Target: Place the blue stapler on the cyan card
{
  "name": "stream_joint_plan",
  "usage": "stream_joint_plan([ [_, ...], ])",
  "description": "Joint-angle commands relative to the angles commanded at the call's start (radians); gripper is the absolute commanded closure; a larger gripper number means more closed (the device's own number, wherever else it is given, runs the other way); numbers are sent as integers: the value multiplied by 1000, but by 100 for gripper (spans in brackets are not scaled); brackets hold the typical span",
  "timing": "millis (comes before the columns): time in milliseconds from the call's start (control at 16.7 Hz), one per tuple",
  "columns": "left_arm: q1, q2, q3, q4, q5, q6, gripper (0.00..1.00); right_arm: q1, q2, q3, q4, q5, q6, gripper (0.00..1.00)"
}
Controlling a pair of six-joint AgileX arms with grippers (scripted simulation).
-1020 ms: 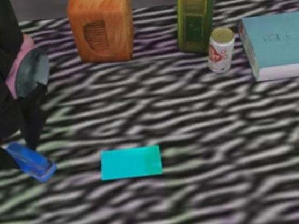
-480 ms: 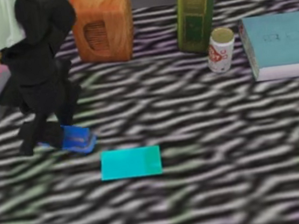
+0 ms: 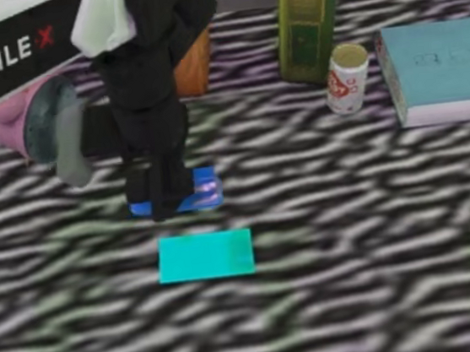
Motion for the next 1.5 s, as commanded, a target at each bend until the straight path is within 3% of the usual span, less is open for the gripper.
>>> stream_joint_plan([
  [480,-5,6,-4,16,0,-19,100,0,0,0,0,0,0,0],
  [960,-16,102,-218,331,1,-27,100,0,0,0,0,0,0,0],
  [1260,-18,111,-237,354,1,-29,100,0,0,0,0,0,0,0],
  [1500,-18,111,-237,354,1,-29,70,0,0,0,0,0,0,0],
])
